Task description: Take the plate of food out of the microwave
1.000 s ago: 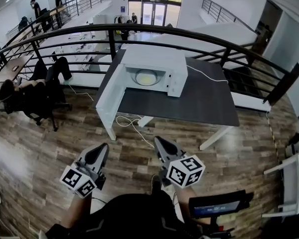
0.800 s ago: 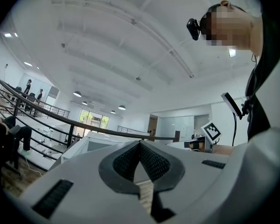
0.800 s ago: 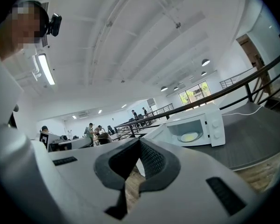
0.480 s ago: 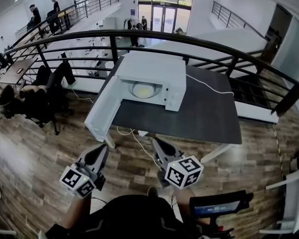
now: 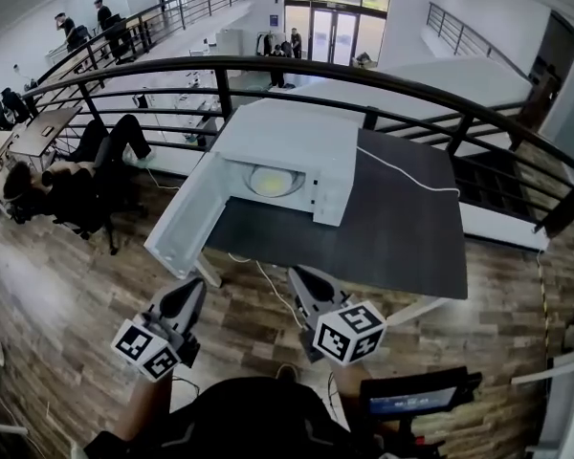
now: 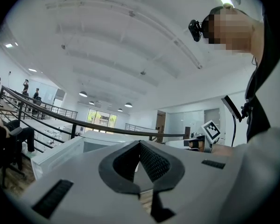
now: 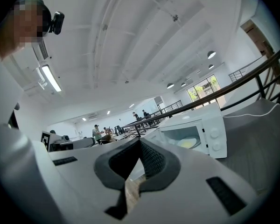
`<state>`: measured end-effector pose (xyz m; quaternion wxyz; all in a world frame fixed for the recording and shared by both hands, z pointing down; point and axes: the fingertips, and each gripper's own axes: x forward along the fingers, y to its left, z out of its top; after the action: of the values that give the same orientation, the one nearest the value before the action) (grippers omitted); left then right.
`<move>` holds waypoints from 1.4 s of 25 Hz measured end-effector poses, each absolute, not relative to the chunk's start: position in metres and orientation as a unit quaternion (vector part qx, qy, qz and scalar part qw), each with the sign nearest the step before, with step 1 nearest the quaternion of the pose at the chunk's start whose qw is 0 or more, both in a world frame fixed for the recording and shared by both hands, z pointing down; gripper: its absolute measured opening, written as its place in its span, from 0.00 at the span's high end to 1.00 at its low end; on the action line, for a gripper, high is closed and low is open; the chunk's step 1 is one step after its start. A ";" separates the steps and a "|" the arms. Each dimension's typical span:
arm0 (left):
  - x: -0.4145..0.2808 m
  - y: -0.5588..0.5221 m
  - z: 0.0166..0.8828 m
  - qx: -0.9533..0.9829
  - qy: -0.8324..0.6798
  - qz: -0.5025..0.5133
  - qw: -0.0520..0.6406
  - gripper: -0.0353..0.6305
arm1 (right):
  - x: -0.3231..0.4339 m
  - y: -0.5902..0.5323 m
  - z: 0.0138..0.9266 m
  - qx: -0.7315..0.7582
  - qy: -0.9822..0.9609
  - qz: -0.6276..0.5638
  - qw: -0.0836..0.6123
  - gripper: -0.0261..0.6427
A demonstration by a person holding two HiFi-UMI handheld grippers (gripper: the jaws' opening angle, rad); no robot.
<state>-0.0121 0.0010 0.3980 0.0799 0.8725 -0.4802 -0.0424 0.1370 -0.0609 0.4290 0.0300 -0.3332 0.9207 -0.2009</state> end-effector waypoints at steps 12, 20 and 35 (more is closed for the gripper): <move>-0.031 -0.034 0.399 0.866 -0.491 -0.046 0.084 0.94 | 0.118 -0.102 0.432 -0.330 0.920 -0.209 0.023 0.98; -0.076 -0.068 0.385 0.880 -0.468 -0.046 0.073 0.94 | 0.077 -0.129 0.414 -0.355 0.913 -0.200 0.033 0.98; -0.143 -0.108 0.396 0.906 -0.413 -0.058 0.075 0.94 | 0.023 -0.164 0.423 -0.417 0.882 -0.211 0.055 0.98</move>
<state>-0.1427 -0.1083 0.3957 0.0755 0.9059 -0.4125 -0.0584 0.0231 -0.1635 0.4228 0.0552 -0.4171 0.8822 -0.2113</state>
